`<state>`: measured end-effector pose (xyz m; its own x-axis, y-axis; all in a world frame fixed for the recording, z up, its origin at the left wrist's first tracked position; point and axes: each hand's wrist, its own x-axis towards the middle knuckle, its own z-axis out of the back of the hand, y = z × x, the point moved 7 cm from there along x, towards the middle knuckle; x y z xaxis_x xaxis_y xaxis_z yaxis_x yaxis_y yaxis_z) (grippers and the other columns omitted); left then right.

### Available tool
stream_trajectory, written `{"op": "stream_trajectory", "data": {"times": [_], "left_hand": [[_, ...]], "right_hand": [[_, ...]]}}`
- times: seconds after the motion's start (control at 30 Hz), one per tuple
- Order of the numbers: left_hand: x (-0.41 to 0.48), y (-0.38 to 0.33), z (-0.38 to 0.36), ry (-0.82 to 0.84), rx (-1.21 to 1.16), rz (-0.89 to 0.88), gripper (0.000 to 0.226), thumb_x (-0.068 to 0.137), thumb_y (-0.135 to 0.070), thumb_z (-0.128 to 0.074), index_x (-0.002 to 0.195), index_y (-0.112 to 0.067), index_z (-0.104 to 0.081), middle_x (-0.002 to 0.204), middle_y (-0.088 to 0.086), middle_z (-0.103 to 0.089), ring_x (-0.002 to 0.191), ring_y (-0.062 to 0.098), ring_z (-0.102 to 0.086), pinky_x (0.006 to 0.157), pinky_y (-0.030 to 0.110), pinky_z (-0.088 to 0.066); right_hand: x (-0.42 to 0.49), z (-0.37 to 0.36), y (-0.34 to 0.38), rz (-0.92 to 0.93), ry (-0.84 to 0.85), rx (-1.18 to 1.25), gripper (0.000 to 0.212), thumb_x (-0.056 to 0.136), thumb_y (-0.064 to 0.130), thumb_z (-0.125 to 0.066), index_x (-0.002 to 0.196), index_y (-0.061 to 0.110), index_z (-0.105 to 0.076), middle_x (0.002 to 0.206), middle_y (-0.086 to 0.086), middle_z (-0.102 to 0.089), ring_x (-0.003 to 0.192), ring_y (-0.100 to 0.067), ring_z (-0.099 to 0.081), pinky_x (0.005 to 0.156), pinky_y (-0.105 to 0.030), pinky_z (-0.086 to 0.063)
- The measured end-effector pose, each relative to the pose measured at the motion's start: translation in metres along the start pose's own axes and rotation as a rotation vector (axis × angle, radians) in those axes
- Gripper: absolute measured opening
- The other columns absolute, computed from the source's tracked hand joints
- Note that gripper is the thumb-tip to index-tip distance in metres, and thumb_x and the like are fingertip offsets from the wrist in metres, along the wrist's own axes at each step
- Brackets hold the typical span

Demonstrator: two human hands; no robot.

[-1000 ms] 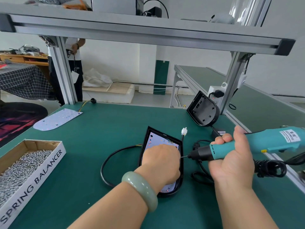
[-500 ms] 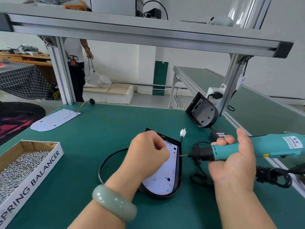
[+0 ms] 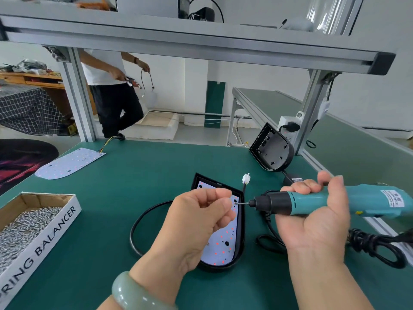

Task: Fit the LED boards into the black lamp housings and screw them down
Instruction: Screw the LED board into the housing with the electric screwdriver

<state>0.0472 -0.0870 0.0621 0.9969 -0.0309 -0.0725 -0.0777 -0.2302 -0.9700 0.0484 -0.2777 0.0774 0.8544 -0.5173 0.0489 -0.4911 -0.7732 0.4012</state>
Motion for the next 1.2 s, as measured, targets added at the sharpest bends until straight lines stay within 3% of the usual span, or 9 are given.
{"op": "stream_trajectory", "data": {"times": [0.17, 0.33, 0.57, 0.77, 0.93, 1.07, 1.2], "left_hand": [[0.001, 0.002, -0.004, 0.003, 0.026, -0.019, 0.025, 0.088, -0.016, -0.066, 0.064, -0.020, -0.075, 0.062, 0.000, -0.067, 0.054, 0.010, -0.061, 0.055, 0.016, -0.050], [0.001, 0.005, -0.006, 0.045, -0.089, 0.017, 0.026, 0.085, -0.003, -0.067, 0.064, -0.016, -0.076, 0.066, 0.003, -0.069, 0.059, 0.013, -0.066, 0.056, 0.016, -0.052], [0.003, 0.001, -0.003, 0.039, -0.015, -0.068, 0.018, 0.083, 0.005, -0.068, 0.090, -0.012, -0.065, 0.067, 0.005, -0.071, 0.067, 0.018, -0.072, 0.059, 0.017, -0.054], [-0.001, 0.000, -0.009, 0.015, -0.072, -0.136, 0.019, 0.080, 0.007, -0.069, 0.082, -0.011, -0.063, 0.064, 0.001, -0.069, 0.069, 0.020, -0.072, 0.060, 0.017, -0.053], [-0.003, -0.003, -0.013, 0.005, -0.006, -0.192, 0.030, 0.076, 0.003, -0.073, 0.067, -0.025, -0.068, 0.066, 0.002, -0.069, 0.071, 0.021, -0.071, 0.061, 0.016, -0.052], [-0.002, -0.004, -0.010, 0.022, -0.029, -0.199, 0.022, 0.077, 0.005, -0.072, 0.080, -0.015, -0.065, 0.066, 0.000, -0.069, 0.070, 0.020, -0.071, 0.062, 0.016, -0.052], [-0.002, -0.005, -0.014, 0.038, 0.037, -0.221, 0.023, 0.076, 0.003, -0.074, 0.086, -0.016, -0.066, 0.071, 0.000, -0.072, 0.071, 0.015, -0.070, 0.064, 0.014, -0.051]], "right_hand": [[-0.001, -0.001, -0.001, -0.009, 0.007, -0.005, 0.015, 0.091, 0.035, -0.057, 0.081, 0.023, -0.056, 0.065, 0.011, -0.043, 0.054, -0.007, -0.044, 0.056, -0.019, -0.042], [-0.004, -0.003, -0.004, -0.019, 0.016, -0.001, 0.015, 0.093, 0.033, -0.056, 0.082, 0.022, -0.056, 0.065, 0.010, -0.043, 0.053, -0.006, -0.043, 0.053, -0.017, -0.042], [-0.004, -0.002, -0.005, -0.025, 0.003, 0.001, 0.013, 0.093, 0.030, -0.056, 0.083, 0.022, -0.056, 0.064, 0.011, -0.043, 0.052, -0.006, -0.043, 0.053, -0.018, -0.041], [-0.002, 0.001, -0.004, -0.027, -0.027, 0.022, 0.016, 0.094, 0.030, -0.055, 0.080, 0.022, -0.055, 0.065, 0.011, -0.043, 0.053, -0.005, -0.043, 0.054, -0.017, -0.041], [-0.002, 0.002, -0.005, -0.047, -0.045, 0.048, 0.017, 0.093, 0.032, -0.056, 0.079, 0.022, -0.055, 0.064, 0.012, -0.042, 0.052, -0.005, -0.044, 0.053, -0.016, -0.042], [-0.003, 0.002, -0.007, -0.053, -0.042, 0.062, 0.016, 0.093, 0.032, -0.056, 0.081, 0.021, -0.055, 0.064, 0.011, -0.043, 0.052, -0.005, -0.043, 0.052, -0.017, -0.042], [-0.003, 0.001, -0.006, -0.040, -0.039, 0.040, 0.017, 0.094, 0.032, -0.055, 0.080, 0.022, -0.055, 0.064, 0.011, -0.043, 0.052, -0.005, -0.044, 0.056, -0.018, -0.042]]}}
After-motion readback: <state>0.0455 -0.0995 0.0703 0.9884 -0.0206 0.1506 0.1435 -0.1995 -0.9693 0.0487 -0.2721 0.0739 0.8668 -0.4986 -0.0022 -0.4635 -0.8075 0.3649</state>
